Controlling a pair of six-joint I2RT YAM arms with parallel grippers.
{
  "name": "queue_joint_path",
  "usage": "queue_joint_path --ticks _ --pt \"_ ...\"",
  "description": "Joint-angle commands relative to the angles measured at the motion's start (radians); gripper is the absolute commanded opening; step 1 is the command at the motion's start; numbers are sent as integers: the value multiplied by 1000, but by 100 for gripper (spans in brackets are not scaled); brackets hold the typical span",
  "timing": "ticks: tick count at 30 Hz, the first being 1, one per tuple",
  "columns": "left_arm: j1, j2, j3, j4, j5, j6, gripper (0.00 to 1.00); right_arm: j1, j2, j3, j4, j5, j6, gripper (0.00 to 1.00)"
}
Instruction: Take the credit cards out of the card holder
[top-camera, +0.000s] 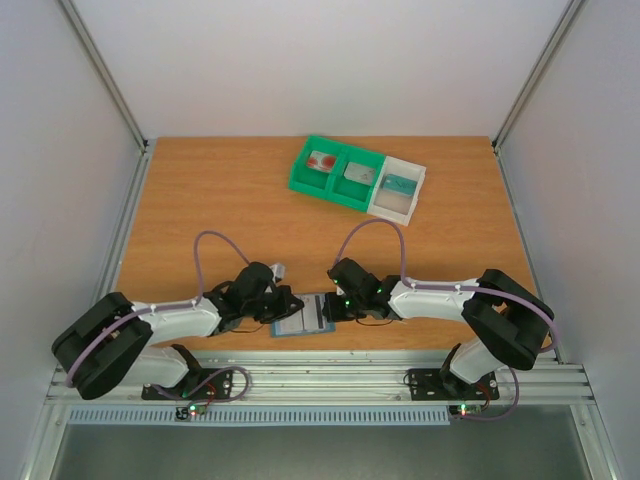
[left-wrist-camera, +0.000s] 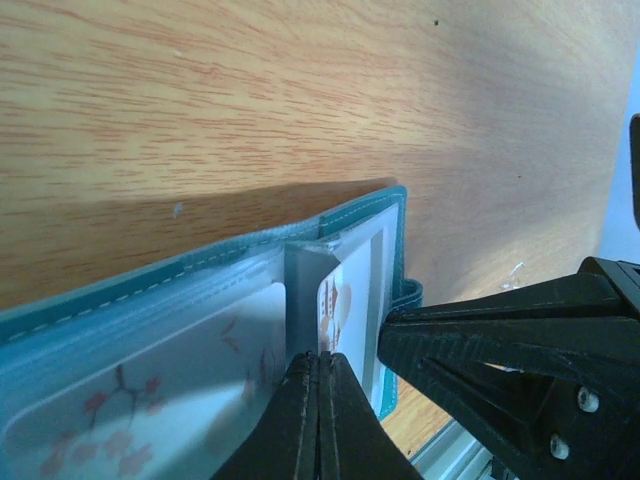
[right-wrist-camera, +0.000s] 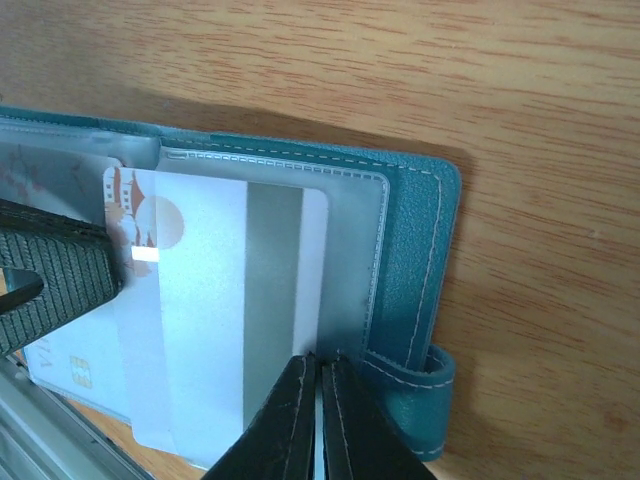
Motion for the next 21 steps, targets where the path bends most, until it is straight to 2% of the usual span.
queue_joint_path --ticks 1,7,14,18,21 --pt "-4 -48 22 -56 -35 37 0 6 28 -27 -43 40 9 4" --pt "-1 -81 38 -113 -53 57 0 7 14 -18 -65 40 4 4" --pt "2 -93 24 -103 -38 59 0 7 13 -17 -64 43 13 4" --pt "2 -86 22 -80 -17 52 1 7 -4 0 -45 -51 1 6" --pt "2 -74 21 -64 -5 48 0 7 -67 30 -91 -42 4 8"
